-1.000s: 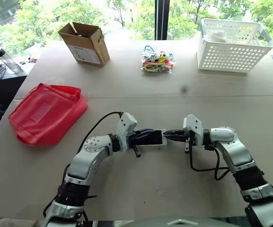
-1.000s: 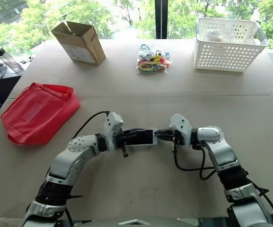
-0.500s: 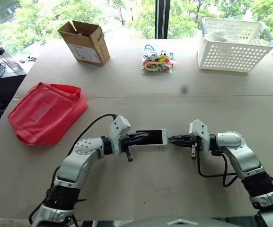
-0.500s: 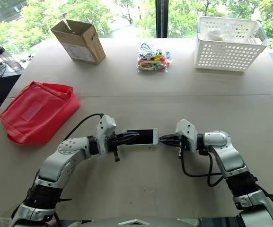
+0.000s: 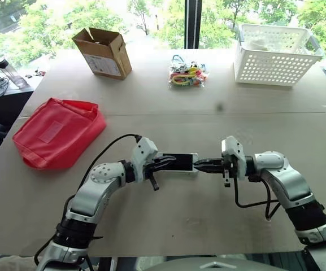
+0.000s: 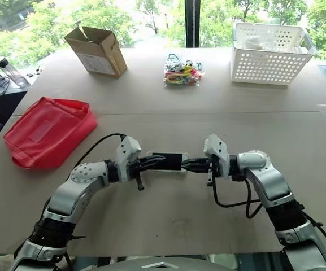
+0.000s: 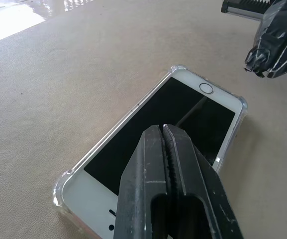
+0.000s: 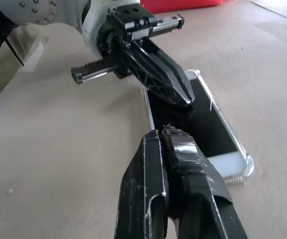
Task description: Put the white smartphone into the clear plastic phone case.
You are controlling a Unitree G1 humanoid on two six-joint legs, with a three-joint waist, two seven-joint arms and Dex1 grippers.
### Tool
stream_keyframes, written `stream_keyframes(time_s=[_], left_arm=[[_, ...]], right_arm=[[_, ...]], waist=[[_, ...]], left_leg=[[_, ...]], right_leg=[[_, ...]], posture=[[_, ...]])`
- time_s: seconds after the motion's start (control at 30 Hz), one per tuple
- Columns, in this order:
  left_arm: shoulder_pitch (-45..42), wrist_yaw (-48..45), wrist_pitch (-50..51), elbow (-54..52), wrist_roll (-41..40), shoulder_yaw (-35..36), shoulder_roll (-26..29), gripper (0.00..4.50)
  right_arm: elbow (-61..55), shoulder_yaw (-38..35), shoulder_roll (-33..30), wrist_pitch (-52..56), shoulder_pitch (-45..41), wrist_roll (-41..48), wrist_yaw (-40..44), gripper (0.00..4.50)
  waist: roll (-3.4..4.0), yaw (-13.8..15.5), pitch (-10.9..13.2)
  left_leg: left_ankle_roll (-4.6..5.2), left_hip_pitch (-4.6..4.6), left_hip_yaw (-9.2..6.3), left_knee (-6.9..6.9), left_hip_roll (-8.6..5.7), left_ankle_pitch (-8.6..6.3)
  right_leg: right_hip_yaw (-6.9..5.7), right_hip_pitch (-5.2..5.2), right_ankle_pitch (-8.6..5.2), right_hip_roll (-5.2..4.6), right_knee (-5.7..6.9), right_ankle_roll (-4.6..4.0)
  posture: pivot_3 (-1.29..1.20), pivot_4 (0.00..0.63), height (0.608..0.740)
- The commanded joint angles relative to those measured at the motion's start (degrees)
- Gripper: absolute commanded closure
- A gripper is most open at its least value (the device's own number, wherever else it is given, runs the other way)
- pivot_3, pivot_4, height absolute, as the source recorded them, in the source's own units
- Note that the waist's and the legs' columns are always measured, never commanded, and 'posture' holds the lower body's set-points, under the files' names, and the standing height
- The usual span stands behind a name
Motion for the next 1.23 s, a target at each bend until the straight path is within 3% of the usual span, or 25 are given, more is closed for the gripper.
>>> stream_keyframes(time_s=[0.03, 0.17, 0.27, 0.37, 0.5, 0.6, 0.7, 0.73, 0.77, 0.97, 1.1, 1.23], left_arm=[[1.5, 0.6, 0.9, 2.6, 2.1, -1.9, 0.0, 4.44], [1.7, 0.9, 0.4, 2.8, 2.2, -1.8, -0.4, 4.44], [1.8, 1.2, 0.1, 2.9, 2.2, -1.6, -0.7, 4.44], [2.4, 1.7, -0.9, 2.8, 1.9, -1.0, -0.9, 4.44], [3.4, 2.6, -2.7, 0.4, -2.2, 2.5, -3.6, 4.44], [4.1, 4.8, -2.0, -2.9, -6.2, 6.7, -5.9, 4.44], [6.7, 6.5, 0.5, -8.2, -11.9, 12.7, -5.9, 3.64], [7.6, 7.0, 1.2, -9.7, -13.2, 14.2, -5.6, 3.03], [9.0, 7.2, 2.1, -11.5, -14.6, 15.9, -4.8, 2.77], [19.9, 7.7, 7.1, -21.9, -21.4, 24.7, 0.7, 0.02], [27.1, 7.7, 6.5, -24.3, -19.4, 27.9, 3.4, 0.02], [31.1, 7.5, 5.2, -24.1, -17.6, 27.9, 4.1, 0.02]], right_arm=[[0.8, 4.5, -1.1, 0.8, -4.2, -5.0, -0.5, 4.50], [2.8, 12.0, -5.5, 2.8, -6.2, -12.1, 2.0, 4.50], [4.7, 16.3, -9.6, -1.3, -5.5, -16.9, 4.0, 4.50], [7.4, 13.4, -7.7, -3.4, -4.4, -14.0, 2.7, 4.50], [11.0, 2.3, -0.2, -10.6, -2.5, -7.6, -4.6, 4.50], [10.4, -3.5, 1.3, -11.3, -1.5, -4.7, -7.4, 4.50], [5.7, -9.6, -0.2, -10.8, 3.7, -1.8, -9.9, 3.63], [3.9, -10.9, -0.8, -10.0, 5.4, -1.1, -10.4, 3.00], [-1.2, -12.7, -1.8, -8.0, 8.8, 0.0, -11.5, 2.74], [-18.4, -27.4, -10.3, -1.2, 26.2, 7.5, -12.4, 0.00], [-23.5, -35.1, -13.1, 1.2, 33.9, 10.5, -13.1, 0.00], [-27.5, -37.6, -13.7, 2.6, 39.1, 11.5, -14.5, 0.00]], waist=[[0.00, 0.1, 0.0], [-0.02, 0.3, 0.0], [0.00, 0.3, -0.2], [-0.17, 0.2, -0.3], [-0.22, 0.1, -0.3], [-0.12, 0.1, -0.1], [-0.22, 0.3, 0.1], [-0.22, 0.4, 0.1], [-0.22, 0.5, 0.1], [-0.11, 0.6, 0.1], [-0.12, 0.8, 0.1], [-0.11, 0.9, 0.1]], left_leg=[[0.00, 0.00, 0.00, 0.01, 0.00, 0.00], [-0.01, -0.03, -0.01, 0.06, -0.02, 0.00], [0.00, -0.01, 0.02, 0.19, -0.10, 0.00], [0.05, 0.23, -0.02, 0.17, -0.10, -0.03], [0.27, 0.36, -0.05, 0.20, -0.05, -0.16], [0.11, 0.25, 0.01, 0.42, -0.04, -0.06], [0.10, -0.19, -0.02, 0.76, -0.04, -0.06], [0.09, -0.37, -0.07, 0.82, -0.03, -0.05], [0.08, -0.51, -0.05, 0.86, -0.02, -0.05], [0.21, -0.84, 0.25, 0.86, 0.02, -0.12], [0.49, -0.67, 0.35, 0.88, -0.02, -0.28], [0.65, -0.55, 0.35, 0.92, 0.02, -0.37]], right_leg=[[0.00, 0.00, 0.00, 0.00, 0.02, 0.00], [-0.03, 0.00, 0.01, -0.04, 0.06, -0.02], [0.03, 0.07, 0.02, -0.11, 0.08, 0.00], [-0.03, 0.32, 0.01, -0.11, 0.07, 0.00], [-0.06, 0.50, 0.02, -0.09, 0.06, 0.00], [0.00, 0.40, 0.08, -0.10, 0.26, 0.02], [0.01, -0.07, 0.09, -0.09, 0.62, 0.01], [-0.07, -0.23, 0.10, -0.10, 0.66, -0.01], [-0.13, -0.33, 0.10, -0.14, 0.70, -0.01], [0.05, -0.55, 0.10, -0.21, 0.46, 0.02], [0.16, -0.49, 0.13, -0.20, 0.54, 0.09], [0.17, -0.43, 0.13, -0.05, 0.65, 0.07]], posture=[[0.00, 0.150, 0.740], [0.00, 0.150, 0.740], [0.00, 0.150, 0.740], [0.00, 0.150, 0.740], [0.00, 0.150, 0.740], [0.00, 0.150, 0.740], [0.00, 0.150, 0.740], [0.00, 0.150, 0.740], [0.00, 0.150, 0.740], [0.00, 0.150, 0.740], [0.00, 0.150, 0.740], [0.00, 0.150, 0.740]])
